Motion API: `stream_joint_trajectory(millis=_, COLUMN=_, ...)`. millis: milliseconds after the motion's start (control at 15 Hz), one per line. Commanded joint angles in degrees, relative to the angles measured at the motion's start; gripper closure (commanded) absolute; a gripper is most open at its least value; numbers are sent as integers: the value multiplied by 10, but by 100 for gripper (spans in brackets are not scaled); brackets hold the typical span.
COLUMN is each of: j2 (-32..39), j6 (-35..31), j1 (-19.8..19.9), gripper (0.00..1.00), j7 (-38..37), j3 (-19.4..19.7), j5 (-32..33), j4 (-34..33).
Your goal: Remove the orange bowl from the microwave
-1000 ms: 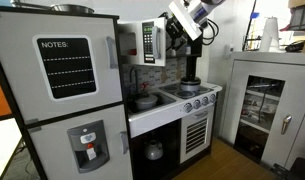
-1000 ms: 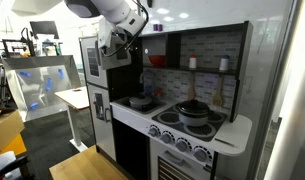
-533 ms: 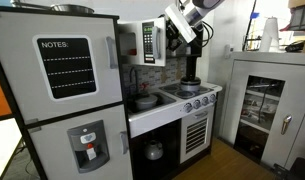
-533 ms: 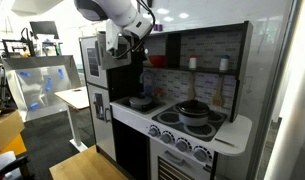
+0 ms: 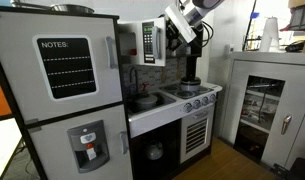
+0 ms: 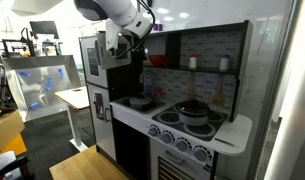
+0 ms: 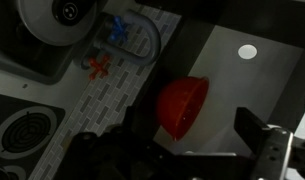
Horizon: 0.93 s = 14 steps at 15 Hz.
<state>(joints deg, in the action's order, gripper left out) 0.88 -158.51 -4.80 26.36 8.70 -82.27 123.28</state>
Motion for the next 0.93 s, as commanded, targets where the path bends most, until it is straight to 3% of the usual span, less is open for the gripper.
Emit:
stream_joint_trajectory(millis=0, j2=0, j6=0, j1=0, gripper=0, j7=0, j3=0, j5=0, j4=0)
stream_joint_trajectory(millis=867, j2=24, j6=-39, j1=-6, gripper=0, j7=-32, j3=-6, j5=8, j4=-31)
